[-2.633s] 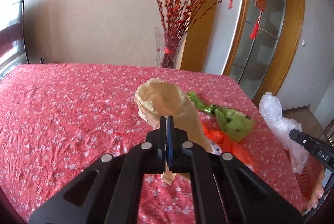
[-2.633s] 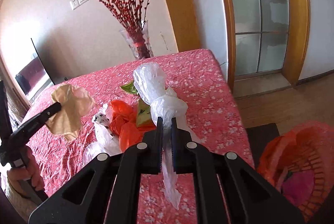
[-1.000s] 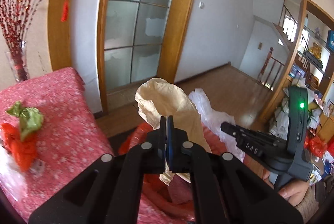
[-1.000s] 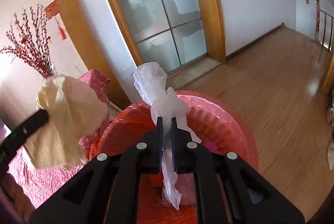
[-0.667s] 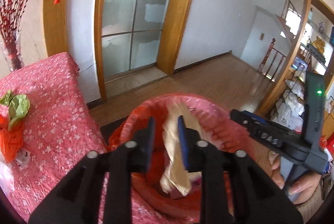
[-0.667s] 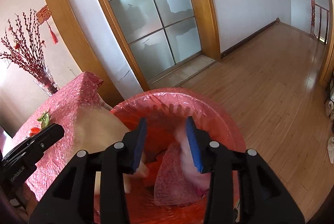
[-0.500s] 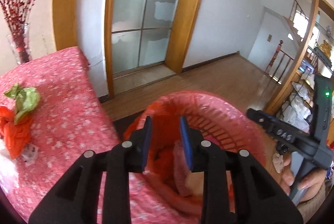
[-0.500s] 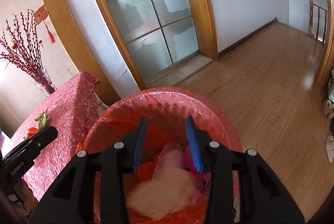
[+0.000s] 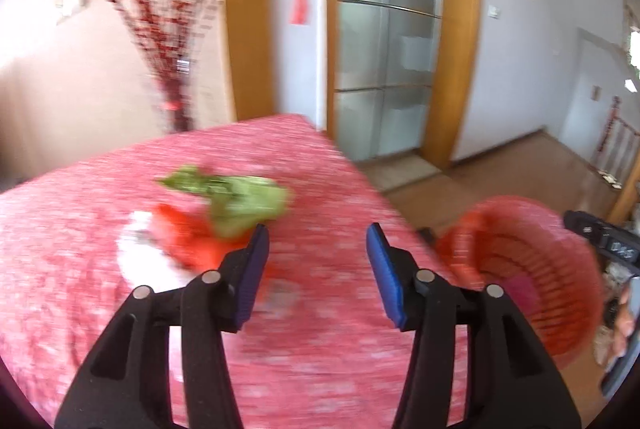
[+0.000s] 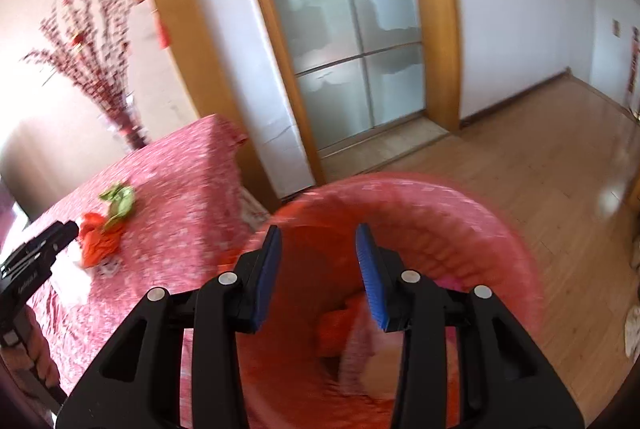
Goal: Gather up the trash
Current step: 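Grasp the green bag with the right gripper while the left gripper grasps bubble wrap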
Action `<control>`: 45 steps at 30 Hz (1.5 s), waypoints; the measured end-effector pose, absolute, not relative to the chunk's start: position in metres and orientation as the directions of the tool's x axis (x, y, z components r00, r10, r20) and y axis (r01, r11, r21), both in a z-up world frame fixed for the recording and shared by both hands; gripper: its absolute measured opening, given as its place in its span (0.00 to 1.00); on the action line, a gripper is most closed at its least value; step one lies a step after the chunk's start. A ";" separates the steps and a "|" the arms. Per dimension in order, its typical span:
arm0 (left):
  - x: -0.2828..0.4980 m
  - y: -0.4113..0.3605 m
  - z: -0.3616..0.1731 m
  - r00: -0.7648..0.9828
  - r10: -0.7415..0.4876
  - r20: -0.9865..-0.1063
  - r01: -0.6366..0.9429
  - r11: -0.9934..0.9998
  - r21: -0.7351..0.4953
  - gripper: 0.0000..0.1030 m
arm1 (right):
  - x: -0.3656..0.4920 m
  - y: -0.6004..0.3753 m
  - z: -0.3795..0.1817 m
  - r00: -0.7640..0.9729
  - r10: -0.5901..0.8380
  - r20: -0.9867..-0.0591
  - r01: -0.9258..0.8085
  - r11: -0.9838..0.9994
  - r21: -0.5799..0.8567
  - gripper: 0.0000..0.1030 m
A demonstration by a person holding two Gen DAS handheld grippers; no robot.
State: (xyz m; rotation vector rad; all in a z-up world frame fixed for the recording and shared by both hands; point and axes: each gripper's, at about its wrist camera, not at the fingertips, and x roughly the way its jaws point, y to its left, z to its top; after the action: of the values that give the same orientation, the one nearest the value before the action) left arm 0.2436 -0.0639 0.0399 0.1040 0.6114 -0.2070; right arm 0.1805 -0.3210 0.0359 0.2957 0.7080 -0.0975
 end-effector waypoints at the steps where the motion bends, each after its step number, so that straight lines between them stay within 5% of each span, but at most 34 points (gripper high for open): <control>1: 0.244 -0.053 0.041 0.808 -0.138 -0.572 0.201 0.978 0.048 0.54 | 0.184 -0.314 0.036 0.757 0.021 -0.653 0.174 0.957 0.232 0.39; 16: 0.262 0.080 0.041 0.821 0.026 -0.570 -0.019 1.000 0.018 0.56 | 0.255 -0.146 0.032 0.711 0.278 -0.646 -0.148 0.957 0.249 0.39; 25: 0.275 0.121 0.036 0.814 0.045 -0.579 -0.066 0.998 -0.016 0.56 | 0.333 -0.079 0.031 0.693 0.252 -0.675 -0.174 0.968 0.182 0.39; 29: 0.284 0.130 0.032 0.809 0.039 -0.587 -0.070 0.997 -0.031 0.56 | 0.373 -0.064 0.017 0.645 0.227 -0.729 -0.176 0.973 0.147 0.56; 34: 0.295 0.135 0.028 0.804 0.028 -0.594 -0.065 0.997 -0.041 0.56 | 0.398 -0.051 -0.009 0.571 0.212 -0.793 -0.205 0.972 0.112 0.55; 36: 0.299 0.136 0.025 0.800 0.024 -0.600 -0.063 0.997 -0.045 0.56 | 0.399 -0.046 -0.017 0.551 0.197 -0.811 -0.224 0.971 0.084 0.35; 37: 0.301 0.136 0.024 0.797 0.021 -0.604 -0.063 0.997 -0.048 0.56 | 0.397 -0.045 -0.019 0.559 0.188 -0.807 -0.232 0.971 0.065 0.32; 39: 0.301 0.137 0.020 0.790 0.011 -0.613 -0.061 0.996 -0.060 0.56 | 0.394 -0.043 -0.020 0.564 0.194 -0.803 -0.247 0.967 0.060 0.07; 45: 0.295 0.132 0.019 0.783 -0.013 -0.621 -0.037 0.997 -0.066 0.56 | 0.380 -0.068 -0.011 0.598 0.201 -0.776 -0.177 0.977 0.117 0.02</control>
State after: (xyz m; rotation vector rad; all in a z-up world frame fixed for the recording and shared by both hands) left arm 0.2948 0.1315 0.0190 -0.0763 0.6707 0.0130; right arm 0.3800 -0.0679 -0.0109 0.0283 0.9032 0.2196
